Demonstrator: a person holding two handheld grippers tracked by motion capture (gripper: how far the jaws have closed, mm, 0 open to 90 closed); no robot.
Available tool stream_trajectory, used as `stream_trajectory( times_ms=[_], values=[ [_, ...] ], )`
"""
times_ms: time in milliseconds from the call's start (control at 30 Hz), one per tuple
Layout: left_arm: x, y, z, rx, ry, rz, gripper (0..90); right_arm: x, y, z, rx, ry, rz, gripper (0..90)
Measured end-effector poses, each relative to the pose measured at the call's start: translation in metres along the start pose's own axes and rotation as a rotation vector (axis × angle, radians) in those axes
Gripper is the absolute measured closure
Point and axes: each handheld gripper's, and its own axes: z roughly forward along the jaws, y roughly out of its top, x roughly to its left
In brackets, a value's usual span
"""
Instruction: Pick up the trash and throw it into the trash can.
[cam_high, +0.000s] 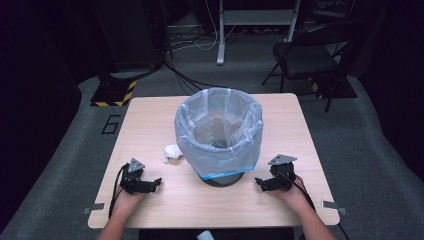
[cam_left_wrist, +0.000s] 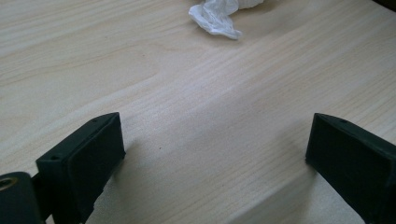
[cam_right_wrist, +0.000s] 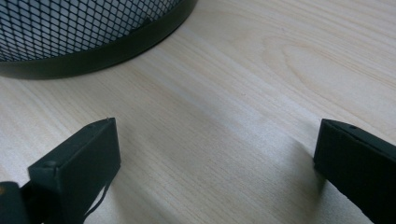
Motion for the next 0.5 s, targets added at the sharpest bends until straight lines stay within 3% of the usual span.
stream_trajectory(
  times_ms=[133, 267, 367, 400, 500],
  values=[
    [-0.003, 0.002, -0.002, 0.005, -0.011, 0.011, 13.7, 0.0, 0.0, 0.0, -0.002, -0.004, 0.0, 0.0],
    [-0.007, 0.004, -0.003, 0.031, -0.022, 0.031, 15.6, -0.001, 0.0, 0.0, -0.008, -0.01, -0.005, 0.0],
    [-0.009, 0.006, -0.004, 0.038, -0.045, 0.026, 18.6, -0.001, 0.0, 0.0, -0.008, -0.012, -0.003, 0.0],
    [-0.011, 0.007, -0.004, 0.034, -0.058, 0.011, 18.6, 0.002, -0.001, -0.001, 0.004, -0.007, 0.03, 0.0],
    [-0.012, 0.008, -0.005, 0.032, -0.083, 0.003, 20.9, 0.001, -0.001, -0.002, 0.005, -0.007, 0.017, 0.1]
  ],
)
